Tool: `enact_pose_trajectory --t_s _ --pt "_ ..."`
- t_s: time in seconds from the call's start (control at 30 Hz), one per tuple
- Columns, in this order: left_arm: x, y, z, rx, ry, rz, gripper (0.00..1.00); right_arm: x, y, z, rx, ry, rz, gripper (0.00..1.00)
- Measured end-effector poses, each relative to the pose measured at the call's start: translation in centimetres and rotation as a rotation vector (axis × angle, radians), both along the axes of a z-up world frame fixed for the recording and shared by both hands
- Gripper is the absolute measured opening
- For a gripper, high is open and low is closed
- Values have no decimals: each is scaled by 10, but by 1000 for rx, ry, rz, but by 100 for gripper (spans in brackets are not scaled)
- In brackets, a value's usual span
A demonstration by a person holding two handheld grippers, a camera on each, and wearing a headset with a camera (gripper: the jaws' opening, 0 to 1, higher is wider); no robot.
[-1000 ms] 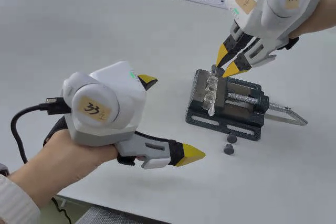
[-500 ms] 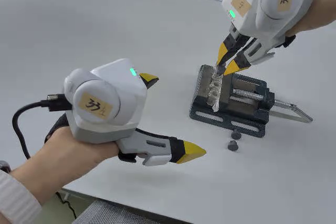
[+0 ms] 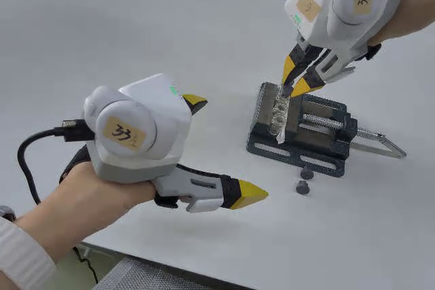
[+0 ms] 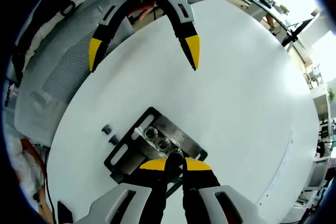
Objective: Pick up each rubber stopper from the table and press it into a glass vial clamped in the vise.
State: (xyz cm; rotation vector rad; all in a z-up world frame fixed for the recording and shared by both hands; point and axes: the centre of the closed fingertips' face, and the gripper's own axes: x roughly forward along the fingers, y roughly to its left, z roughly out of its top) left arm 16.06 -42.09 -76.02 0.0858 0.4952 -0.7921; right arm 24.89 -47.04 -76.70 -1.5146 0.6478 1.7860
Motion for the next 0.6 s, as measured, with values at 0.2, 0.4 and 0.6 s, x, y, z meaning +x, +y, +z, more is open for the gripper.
enact_pose_trajectory --t_s 0.2,0.4,0.6 --pt "0 1 0 -1 3 4 92 3 1 -3 -9 -3 3 5" --pt "-1 2 -1 -4 7 7 92 2 0 -2 -21 -1 -6 5" --pt "-1 0 -2 -8 8 6 92 5 3 -3 -29 25 -99 5"
